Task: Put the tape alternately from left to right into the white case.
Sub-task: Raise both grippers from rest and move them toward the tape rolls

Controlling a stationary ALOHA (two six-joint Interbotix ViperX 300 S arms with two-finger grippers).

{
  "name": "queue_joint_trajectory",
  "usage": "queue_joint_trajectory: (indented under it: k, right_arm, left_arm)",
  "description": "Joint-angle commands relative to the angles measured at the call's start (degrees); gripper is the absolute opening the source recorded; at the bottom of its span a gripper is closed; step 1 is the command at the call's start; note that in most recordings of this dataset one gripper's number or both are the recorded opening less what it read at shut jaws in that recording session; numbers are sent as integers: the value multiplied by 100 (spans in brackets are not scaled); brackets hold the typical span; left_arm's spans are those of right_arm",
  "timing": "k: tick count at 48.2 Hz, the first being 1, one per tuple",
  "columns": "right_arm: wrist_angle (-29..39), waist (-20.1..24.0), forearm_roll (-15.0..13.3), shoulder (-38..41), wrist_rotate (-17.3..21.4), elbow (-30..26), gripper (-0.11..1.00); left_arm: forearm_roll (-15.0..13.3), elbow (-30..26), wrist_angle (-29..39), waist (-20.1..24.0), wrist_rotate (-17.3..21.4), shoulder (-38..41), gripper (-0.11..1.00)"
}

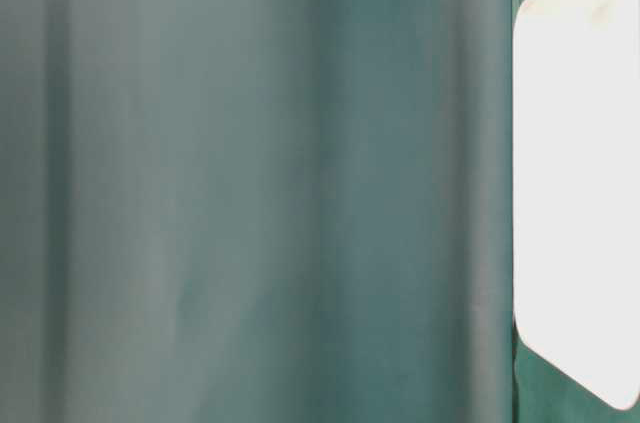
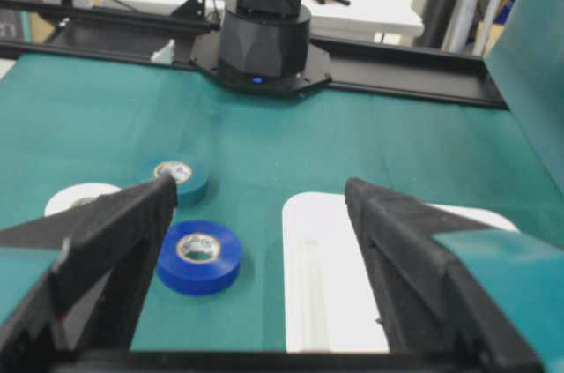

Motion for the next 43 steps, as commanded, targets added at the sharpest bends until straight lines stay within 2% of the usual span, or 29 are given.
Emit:
queue_joint_trajectory:
  k: [1,11,22,43]
  right_arm:
    - [-26,-9,0,114,53,-114,85]
    - [193,-9,0,536,281,-325,85]
    - [615,-9,0,984,343,-633,84]
    - [1002,-9,9,1784,369,-1028,84]
  left_arm:
    - [-18,-167,88,-18,-9,132,67]
    - [-18,-466,554,-9,-255,554,66]
    - [-18,-747,905,53,-431,1046,67]
    - [-18,-1477,1547,105,-492,2285,65]
